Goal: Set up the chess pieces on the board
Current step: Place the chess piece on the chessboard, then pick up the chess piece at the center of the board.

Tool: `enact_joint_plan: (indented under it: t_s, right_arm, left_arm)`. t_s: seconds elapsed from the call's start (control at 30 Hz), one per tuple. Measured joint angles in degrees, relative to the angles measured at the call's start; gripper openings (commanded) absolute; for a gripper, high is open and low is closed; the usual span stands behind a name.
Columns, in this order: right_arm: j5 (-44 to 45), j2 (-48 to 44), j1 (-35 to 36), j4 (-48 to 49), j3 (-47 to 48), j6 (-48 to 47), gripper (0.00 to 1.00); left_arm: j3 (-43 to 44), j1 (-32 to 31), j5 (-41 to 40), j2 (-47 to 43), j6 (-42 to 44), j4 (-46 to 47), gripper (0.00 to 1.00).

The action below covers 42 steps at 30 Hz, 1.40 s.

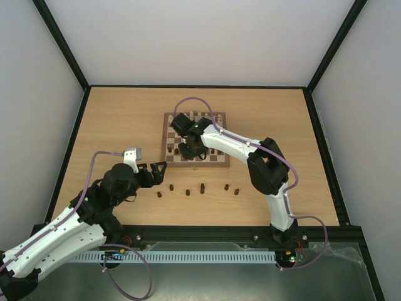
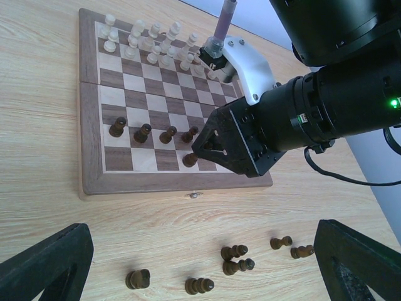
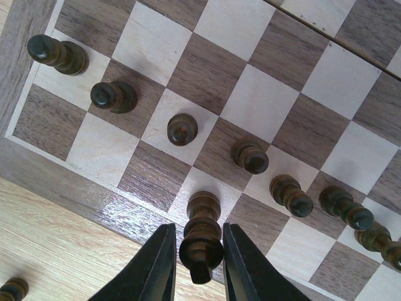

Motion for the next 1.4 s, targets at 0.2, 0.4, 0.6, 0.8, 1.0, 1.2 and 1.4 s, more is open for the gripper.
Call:
enact_joint_plan:
  t_s: [0.2, 0.4, 0.6, 0.8, 1.0, 1.2, 1.4]
  right_arm:
    - [0.09, -0.07, 0.0, -0.61, 0.0, -0.17, 0.29]
    - [0.04, -0.66, 0.0, -0.59, -0.09, -0.17, 0.38]
    - [0.57, -9.11, 0.0, 1.29, -6.01, 0.68, 0.49]
    - [0.92, -25.16, 0.0, 3.96, -20.33, 3.06, 0.49]
    - [-0.74, -36.94, 0.57, 6.16, -34.71, 6.29, 0.49]
    - [-0.96, -40.15, 7.23, 7.43, -42.56, 10.73, 0.47]
    - [-0.44, -40.11, 12.81, 9.07, -43.58, 13.64, 0.42]
  left_arm:
    - [0.0, 0.0, 0.0, 0.48, 0.0, 0.02, 0.99]
    - [0.0, 0.0, -0.02, 0.5, -0.02, 0.02, 1.0]
    - [0.02, 0.0, -0.48, 0.37, -0.02, -0.26, 0.99]
    - [0.52, 0.0, -1.6, -0.04, -0.04, -1.62, 1.0]
    - [1.95, 0.0, -2.99, -2.08, -0.09, -3.28, 0.99]
    - [2.99, 0.0, -3.06, -2.47, -0.2, -3.28, 1.0]
    - [2.91, 0.0, -2.93, -2.47, -0.46, -3.26, 1.0]
